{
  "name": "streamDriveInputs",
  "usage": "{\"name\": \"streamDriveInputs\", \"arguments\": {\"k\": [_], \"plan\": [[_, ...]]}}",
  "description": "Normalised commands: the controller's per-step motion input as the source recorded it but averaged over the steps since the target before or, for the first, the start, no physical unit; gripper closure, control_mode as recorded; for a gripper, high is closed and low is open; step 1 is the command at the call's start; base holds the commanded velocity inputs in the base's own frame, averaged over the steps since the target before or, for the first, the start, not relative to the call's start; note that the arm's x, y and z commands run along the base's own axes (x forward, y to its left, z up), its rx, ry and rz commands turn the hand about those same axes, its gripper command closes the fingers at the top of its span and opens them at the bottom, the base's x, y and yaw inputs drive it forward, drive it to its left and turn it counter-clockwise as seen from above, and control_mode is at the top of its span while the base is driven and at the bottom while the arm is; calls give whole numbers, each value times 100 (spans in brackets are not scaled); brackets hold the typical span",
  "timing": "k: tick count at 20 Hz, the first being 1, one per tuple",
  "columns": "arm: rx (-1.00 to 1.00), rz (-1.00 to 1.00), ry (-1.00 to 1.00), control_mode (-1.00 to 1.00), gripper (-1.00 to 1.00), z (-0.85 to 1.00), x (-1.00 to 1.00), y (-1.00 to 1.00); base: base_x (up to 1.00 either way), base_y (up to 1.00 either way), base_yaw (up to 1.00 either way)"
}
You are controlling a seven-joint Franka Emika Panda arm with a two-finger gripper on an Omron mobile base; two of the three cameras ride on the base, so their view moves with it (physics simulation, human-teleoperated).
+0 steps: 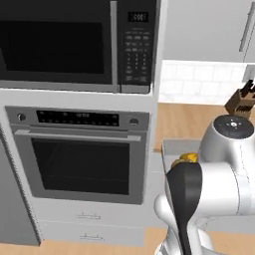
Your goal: Take the meat container that has the fish and place it on the second highest rack of the freezer. Then take the vegetable container that has the corn and onion and place it on the highest rack of the freezer.
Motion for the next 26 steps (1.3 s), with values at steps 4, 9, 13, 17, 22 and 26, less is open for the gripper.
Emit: {"name": "streamDriveInputs", "arguments": {"k": [4,9,13,17,22,26], "plan": [[0,0,0,100,100,0,0,0,31,100,11],[0,0,0,100,100,0,0,0,15,100,10],[0,0,0,100,100,0,0,0,-1,100,11],[0,0,0,100,100,0,0,0,-28,100,4],[0,0,0,100,100,0,0,0,-57,100,-5],[0,0,0,100,100,0,0,0,26,97,5]]}}
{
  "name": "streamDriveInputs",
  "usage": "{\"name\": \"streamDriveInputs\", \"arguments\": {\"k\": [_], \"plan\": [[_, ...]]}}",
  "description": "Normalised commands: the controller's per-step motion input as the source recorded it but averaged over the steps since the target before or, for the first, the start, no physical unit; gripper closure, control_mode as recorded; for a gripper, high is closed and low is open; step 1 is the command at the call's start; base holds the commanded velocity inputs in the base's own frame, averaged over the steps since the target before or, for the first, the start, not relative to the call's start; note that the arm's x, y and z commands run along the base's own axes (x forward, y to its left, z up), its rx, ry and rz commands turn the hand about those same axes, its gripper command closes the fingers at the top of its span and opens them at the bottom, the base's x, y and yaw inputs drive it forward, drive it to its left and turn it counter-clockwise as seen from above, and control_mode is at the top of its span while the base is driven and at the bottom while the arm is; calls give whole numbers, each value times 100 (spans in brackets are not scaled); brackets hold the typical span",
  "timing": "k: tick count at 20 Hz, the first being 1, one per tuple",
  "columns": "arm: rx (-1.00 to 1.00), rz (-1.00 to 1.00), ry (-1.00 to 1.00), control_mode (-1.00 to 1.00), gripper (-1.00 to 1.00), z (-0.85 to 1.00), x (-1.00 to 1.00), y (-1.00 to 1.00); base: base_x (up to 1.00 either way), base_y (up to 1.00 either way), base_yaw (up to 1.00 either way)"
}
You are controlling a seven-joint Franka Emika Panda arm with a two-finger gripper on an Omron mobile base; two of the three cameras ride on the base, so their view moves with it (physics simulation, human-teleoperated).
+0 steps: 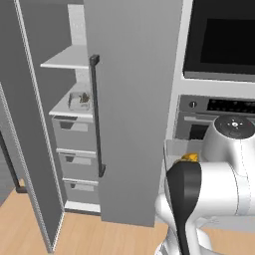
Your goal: Take the meat container that has the fish and place it on the second highest rack of the freezer. Then take the vegetable container that has the corn and onion and place it on the highest rack of the freezer.
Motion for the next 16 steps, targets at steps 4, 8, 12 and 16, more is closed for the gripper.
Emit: {"name": "streamDriveInputs", "arguments": {"k": [4,8,12,16], "plan": [[0,0,0,100,100,0,0,0,10,100,21],[0,0,0,100,100,0,0,0,23,69,18],[0,0,0,100,100,0,0,0,45,27,12],[0,0,0,100,100,0,0,0,26,0,6]]}}
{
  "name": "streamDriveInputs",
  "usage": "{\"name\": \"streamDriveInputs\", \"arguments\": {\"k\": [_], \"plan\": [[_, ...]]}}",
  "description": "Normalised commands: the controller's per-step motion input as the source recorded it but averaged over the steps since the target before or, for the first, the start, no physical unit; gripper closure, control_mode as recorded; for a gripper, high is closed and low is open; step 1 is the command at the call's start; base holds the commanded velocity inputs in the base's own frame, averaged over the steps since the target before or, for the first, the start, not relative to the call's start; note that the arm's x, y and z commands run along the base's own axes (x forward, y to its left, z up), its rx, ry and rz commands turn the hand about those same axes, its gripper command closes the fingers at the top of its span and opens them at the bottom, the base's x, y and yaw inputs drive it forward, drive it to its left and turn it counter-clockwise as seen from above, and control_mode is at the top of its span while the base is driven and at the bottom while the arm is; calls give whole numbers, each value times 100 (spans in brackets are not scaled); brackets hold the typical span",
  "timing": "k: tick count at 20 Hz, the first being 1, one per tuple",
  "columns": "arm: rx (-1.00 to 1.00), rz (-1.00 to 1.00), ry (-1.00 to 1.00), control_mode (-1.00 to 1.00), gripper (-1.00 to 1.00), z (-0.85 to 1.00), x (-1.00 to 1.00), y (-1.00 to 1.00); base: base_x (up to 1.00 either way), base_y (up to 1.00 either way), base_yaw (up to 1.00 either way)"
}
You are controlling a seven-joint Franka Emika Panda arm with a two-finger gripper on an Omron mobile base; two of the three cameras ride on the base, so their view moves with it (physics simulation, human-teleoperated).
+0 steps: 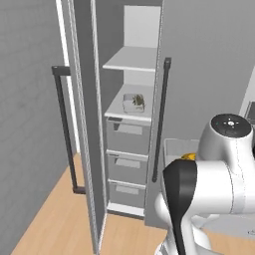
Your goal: Take the meat container that has the fish and place it on the second highest rack of the freezer. Then take the vegetable container that has the corn and onion and place it on the highest rack of the freezer.
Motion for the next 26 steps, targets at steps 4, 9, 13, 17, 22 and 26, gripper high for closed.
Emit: {"name": "streamDriveInputs", "arguments": {"k": [4,9,13,17,22,26], "plan": [[0,0,0,100,100,0,0,0,33,0,7],[0,0,0,100,100,0,0,0,54,8,8],[0,0,0,100,100,0,0,0,52,10,11],[0,0,0,100,100,0,0,0,51,2,16],[0,0,0,100,100,0,0,0,57,4,20],[0,0,0,100,100,0,0,0,29,23,16]]}}
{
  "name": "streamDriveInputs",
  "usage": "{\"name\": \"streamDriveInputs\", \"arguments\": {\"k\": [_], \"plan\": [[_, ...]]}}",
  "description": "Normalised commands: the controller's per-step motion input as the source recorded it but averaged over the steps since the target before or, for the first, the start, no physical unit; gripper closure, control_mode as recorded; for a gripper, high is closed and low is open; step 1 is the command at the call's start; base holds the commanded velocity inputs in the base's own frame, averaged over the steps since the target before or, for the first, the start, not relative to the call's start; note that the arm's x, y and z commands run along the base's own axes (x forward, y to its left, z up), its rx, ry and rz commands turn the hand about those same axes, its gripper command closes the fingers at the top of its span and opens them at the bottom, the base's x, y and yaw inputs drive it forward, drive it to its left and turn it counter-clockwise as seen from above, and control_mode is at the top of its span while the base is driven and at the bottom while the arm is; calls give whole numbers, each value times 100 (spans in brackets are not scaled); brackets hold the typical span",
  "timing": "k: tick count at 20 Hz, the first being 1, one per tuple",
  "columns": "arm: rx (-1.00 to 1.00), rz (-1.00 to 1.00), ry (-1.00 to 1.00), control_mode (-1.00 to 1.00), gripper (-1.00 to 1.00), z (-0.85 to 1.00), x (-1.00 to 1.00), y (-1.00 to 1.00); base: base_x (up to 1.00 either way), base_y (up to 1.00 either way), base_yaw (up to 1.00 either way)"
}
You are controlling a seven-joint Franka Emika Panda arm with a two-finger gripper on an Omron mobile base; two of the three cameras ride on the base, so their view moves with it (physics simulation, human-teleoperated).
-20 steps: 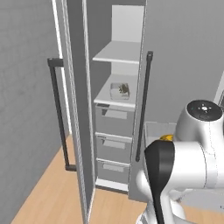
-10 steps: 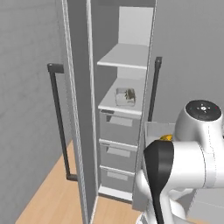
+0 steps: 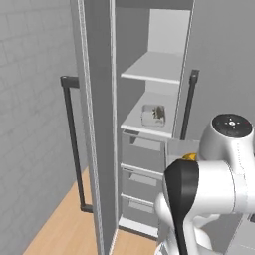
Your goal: Take the meat container that has the fish and place it on the second highest rack of the freezer. Then take the vegetable container that has the corn and onion and place it on the highest rack of the freezer.
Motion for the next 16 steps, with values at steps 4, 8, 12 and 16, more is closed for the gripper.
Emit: {"name": "streamDriveInputs", "arguments": {"k": [4,8,12,16], "plan": [[0,0,0,100,100,0,0,0,15,41,0],[0,0,0,100,100,0,0,0,28,22,-2],[0,0,0,100,100,0,0,0,33,15,-1],[0,0,0,100,100,0,0,0,31,3,0]]}}
